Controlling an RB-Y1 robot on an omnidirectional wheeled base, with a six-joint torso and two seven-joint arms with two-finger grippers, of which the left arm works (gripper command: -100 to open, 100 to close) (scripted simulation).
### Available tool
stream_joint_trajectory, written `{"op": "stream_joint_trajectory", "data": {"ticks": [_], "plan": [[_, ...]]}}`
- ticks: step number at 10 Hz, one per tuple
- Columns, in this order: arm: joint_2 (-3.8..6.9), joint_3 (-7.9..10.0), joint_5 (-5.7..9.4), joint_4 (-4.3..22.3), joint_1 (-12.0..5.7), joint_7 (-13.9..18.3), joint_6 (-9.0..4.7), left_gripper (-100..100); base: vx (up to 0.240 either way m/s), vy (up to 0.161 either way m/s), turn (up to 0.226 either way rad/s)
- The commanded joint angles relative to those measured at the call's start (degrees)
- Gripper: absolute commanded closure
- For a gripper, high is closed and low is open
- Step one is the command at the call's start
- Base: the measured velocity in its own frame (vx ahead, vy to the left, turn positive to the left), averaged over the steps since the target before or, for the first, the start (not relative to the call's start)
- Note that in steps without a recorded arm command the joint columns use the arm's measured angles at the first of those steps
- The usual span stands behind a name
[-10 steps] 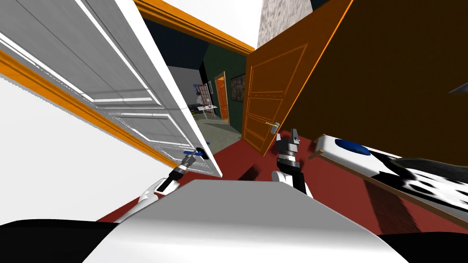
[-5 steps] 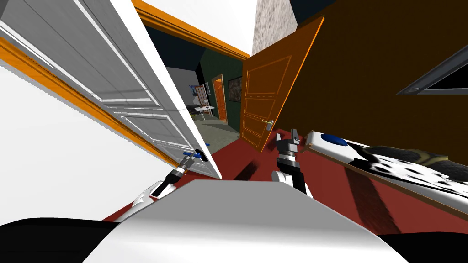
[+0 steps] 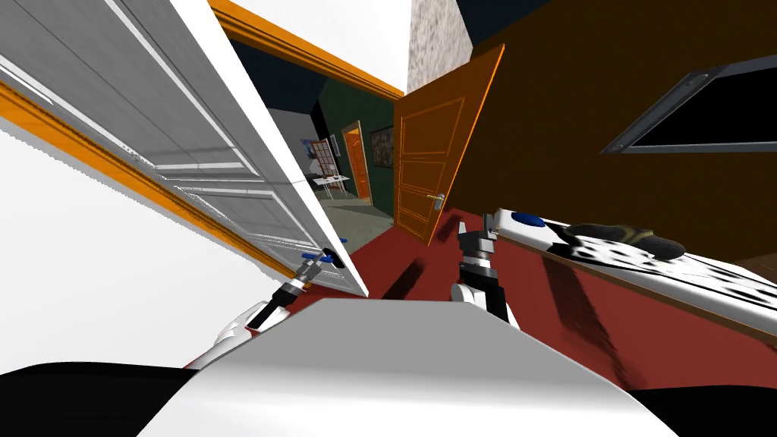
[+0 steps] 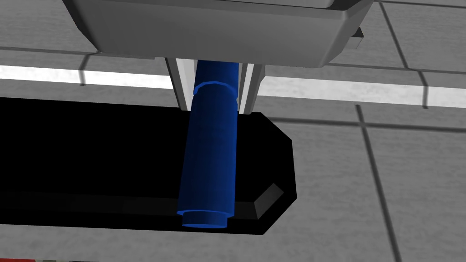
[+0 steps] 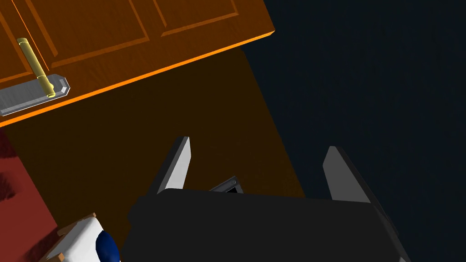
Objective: Pull the door open
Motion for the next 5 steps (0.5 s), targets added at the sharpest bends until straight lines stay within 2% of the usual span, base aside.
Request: {"op": "stream_joint_trajectory", "data": {"ticks": [1, 5], "plan": [[0.44, 0.01, 0.04, 0.5, 0.38, 0.3, -0.72, 100, -0.184, 0.056, -0.098], [1.45, -0.41, -0.08, 1.9, 0.48, 1.2, -3.05, 100, -0.197, 0.102, -0.143]]}}
